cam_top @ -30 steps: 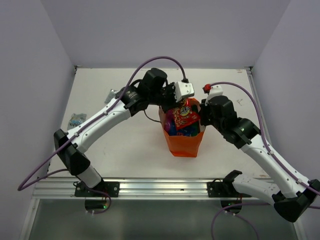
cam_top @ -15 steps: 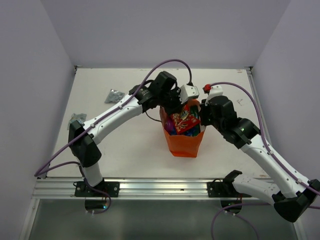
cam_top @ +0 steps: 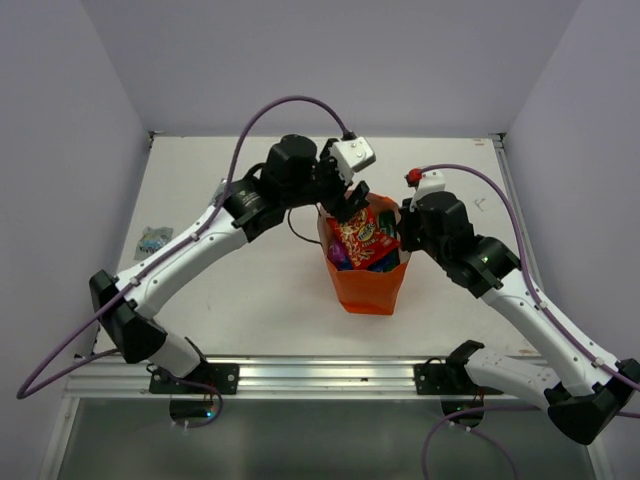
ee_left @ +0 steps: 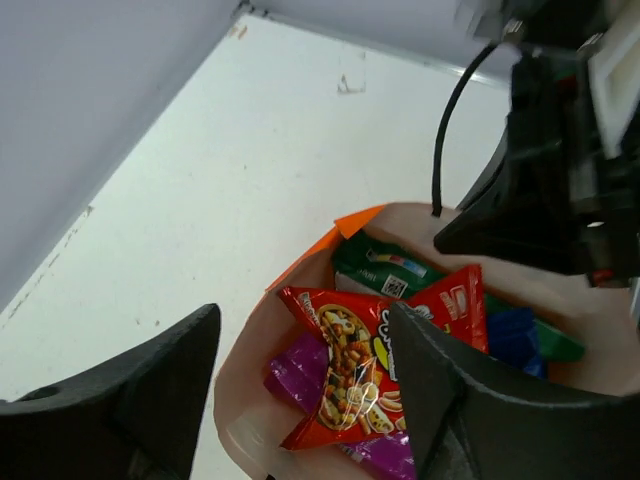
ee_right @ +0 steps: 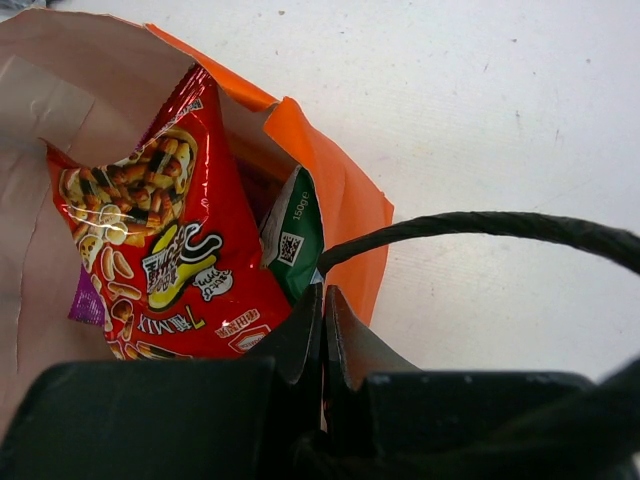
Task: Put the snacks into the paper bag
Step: Place the snack in the paper bag.
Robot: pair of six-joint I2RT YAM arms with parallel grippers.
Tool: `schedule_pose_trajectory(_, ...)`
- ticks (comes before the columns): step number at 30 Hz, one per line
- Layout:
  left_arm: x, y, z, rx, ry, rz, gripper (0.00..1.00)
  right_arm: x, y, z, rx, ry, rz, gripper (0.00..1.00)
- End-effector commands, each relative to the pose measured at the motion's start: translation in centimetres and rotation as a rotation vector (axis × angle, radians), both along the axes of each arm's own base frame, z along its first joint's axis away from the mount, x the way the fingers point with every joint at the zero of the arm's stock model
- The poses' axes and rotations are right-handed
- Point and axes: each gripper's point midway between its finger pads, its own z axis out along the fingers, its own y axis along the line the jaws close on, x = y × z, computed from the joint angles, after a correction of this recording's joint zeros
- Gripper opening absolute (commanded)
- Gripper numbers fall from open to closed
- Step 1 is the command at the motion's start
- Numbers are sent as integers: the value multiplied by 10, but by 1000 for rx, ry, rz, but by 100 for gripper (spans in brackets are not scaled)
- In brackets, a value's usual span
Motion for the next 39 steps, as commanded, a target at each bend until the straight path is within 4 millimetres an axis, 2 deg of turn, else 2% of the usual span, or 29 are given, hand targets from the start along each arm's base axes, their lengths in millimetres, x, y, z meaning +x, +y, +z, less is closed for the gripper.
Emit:
schedule_pose_trajectory(1,-12,3,44,-178,16,38,69,3,7,27,57,-77,23,0)
schedule_pose_trajectory(3,-17,0,29,-156,44,15,60,5,8,26,59,-74,22,0)
schedule_pose_trajectory(4,-18,-2,23,-152,52,6,51,5,8,26,62,-75,22,0)
schedule_pose_trajectory(5,-18,-4,9,-147,97,21,48,5,8,26,61,-75,21,0)
schedule_pose_trajectory(6,-17,-6,3,-154,119,33,46,5,9,26,62,-73,23,0)
schedule_pose_trajectory(9,-9,-15,-26,-137,170,53,47,5,10,27,69,-76,24,0)
schedule_pose_trajectory(10,-4,-17,-42,-111,190,67,49,5,9,28,72,-79,22,0)
schedule_pose_trajectory(16,9,-23,-92,-16,238,98,48,5,12,24,82,-74,29,0)
schedule_pose_trajectory(22,7,-44,-113,-10,271,47,52,7,14,21,80,-80,35,0)
schedule_pose_trajectory(26,5,-57,-103,-39,274,-2,55,7,16,20,77,-66,42,0)
schedule_pose_trajectory(30,2,-65,-98,-45,283,-37,57,6,10,26,88,-100,26,0)
schedule_pose_trajectory(32,3,-61,-83,-56,264,-16,57,4,11,27,88,-98,34,0)
schedule_pose_trajectory(33,3,-55,-62,-91,227,3,60,3,11,27,88,-98,37,0)
schedule_pose_trajectory(35,3,-48,-40,-125,189,25,65,3,10,26,86,-95,36,0)
schedule_pose_trajectory(36,1,-40,-18,-154,156,47,70,3,10,27,86,-98,37,0)
schedule_pose_trajectory(38,-1,-33,0,-177,133,69,74,2,11,28,87,-97,41,0)
schedule_pose_trajectory(39,-2,-27,2,-172,145,96,78,3,10,28,87,-100,37,0)
